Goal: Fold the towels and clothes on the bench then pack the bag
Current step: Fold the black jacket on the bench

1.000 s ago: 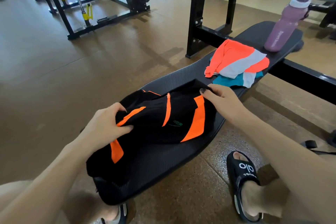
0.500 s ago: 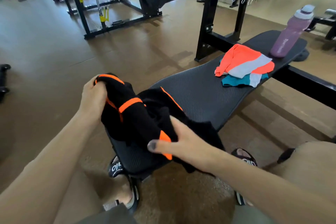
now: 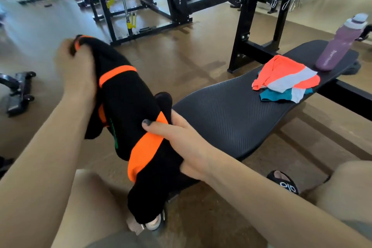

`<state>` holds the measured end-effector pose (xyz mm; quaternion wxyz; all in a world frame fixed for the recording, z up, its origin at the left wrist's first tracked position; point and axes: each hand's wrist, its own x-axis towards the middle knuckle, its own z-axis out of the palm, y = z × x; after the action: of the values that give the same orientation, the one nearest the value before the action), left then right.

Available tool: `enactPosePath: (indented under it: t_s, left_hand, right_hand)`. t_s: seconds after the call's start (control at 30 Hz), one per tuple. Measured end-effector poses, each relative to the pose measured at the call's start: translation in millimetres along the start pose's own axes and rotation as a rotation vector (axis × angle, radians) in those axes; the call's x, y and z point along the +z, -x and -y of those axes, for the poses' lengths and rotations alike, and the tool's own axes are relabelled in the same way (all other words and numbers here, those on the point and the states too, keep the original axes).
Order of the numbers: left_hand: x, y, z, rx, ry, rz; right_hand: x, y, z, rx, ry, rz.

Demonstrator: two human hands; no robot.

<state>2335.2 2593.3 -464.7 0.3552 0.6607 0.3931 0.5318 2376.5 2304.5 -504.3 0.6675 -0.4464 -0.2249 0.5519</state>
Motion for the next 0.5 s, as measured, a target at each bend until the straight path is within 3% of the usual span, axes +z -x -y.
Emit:
enactPosePath:
  t_s: [0.13,0.23,0.37,0.5]
  left_hand:
    - [71.7,46.5,-26.0,0.155,-0.159,0.291]
    - [133.8,58.3,-0.5,0.21,-0.341,0.482]
    - [218.0,81.8,31.3,0.272,-0.489,0.711]
    - [280.5,110.8,53.4,0.145,-0.587,0.929]
  right_hand:
    - [-47.1,-8.1,12.9,-0.134,-0.016,-0.252]
    - [-114.7,-22.6,19.5,-0.213,0.037,-0.502]
    - [-223.9,-36.8,18.3,-0.187,0.412,-0.757]
    - [-309.6,-57.7,26.5,-0.06,0.867,-0.808]
